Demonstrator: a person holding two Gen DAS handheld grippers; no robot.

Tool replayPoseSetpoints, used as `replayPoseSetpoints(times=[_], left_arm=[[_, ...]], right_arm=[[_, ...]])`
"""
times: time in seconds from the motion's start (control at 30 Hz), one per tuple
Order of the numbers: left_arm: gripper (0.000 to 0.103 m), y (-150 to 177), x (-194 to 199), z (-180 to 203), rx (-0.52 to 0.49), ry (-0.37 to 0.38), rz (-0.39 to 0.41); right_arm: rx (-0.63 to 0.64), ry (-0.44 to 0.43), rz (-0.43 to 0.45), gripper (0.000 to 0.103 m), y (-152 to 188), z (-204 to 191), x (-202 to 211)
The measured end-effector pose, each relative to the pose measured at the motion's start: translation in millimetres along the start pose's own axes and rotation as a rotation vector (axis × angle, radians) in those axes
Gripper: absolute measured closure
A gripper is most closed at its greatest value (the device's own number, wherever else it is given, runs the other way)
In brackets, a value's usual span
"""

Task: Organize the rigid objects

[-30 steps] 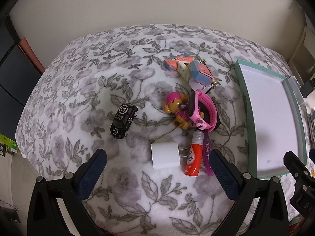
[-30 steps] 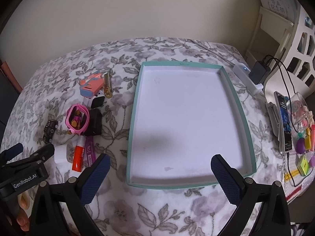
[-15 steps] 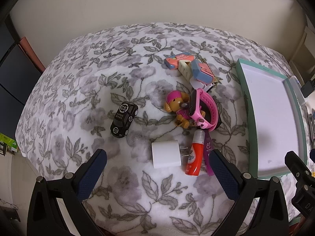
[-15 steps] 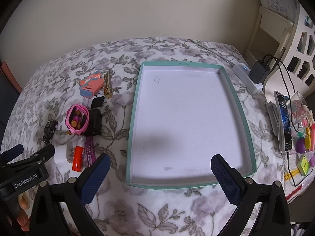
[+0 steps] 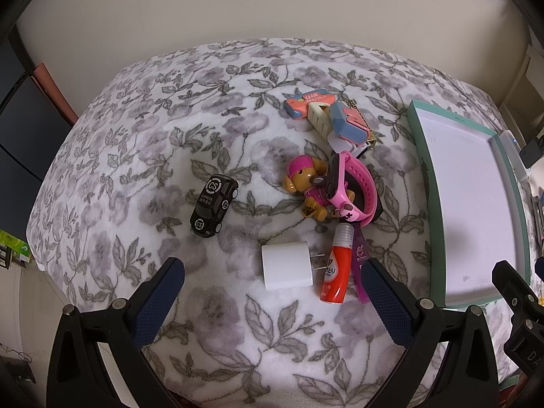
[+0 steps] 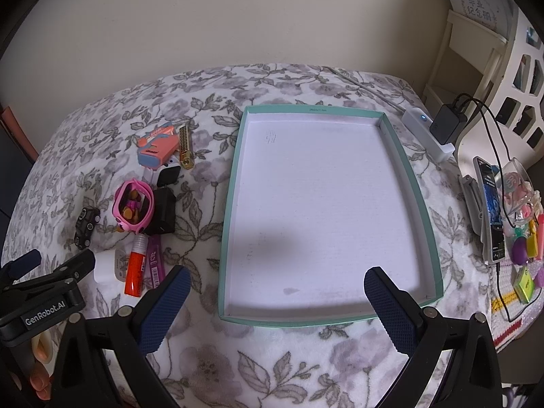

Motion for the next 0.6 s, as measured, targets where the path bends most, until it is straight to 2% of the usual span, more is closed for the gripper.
replayPoseSetpoints(times=[0.43, 0.6], left_arm=[[0.0, 0, -1, 0, -0.001, 0.0, -0.002], [0.0, 2, -10, 8, -0.022, -0.001, -0.024]], right_arm=[[-0.002, -0.008, -0.004, 0.0, 2, -3, -1], [0.018, -0.036, -0.003, 0.0, -4, -11, -5]])
Point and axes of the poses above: each gripper's, at about its wrist camera, not at the fingertips, and x roughly against the way its jaws point, z to its right, y to its underside, the point moved 5 cm from there along -x, roughly the way its jaws point, and after that the axes turned 2 degrees about -z, right-handed, at the moved point
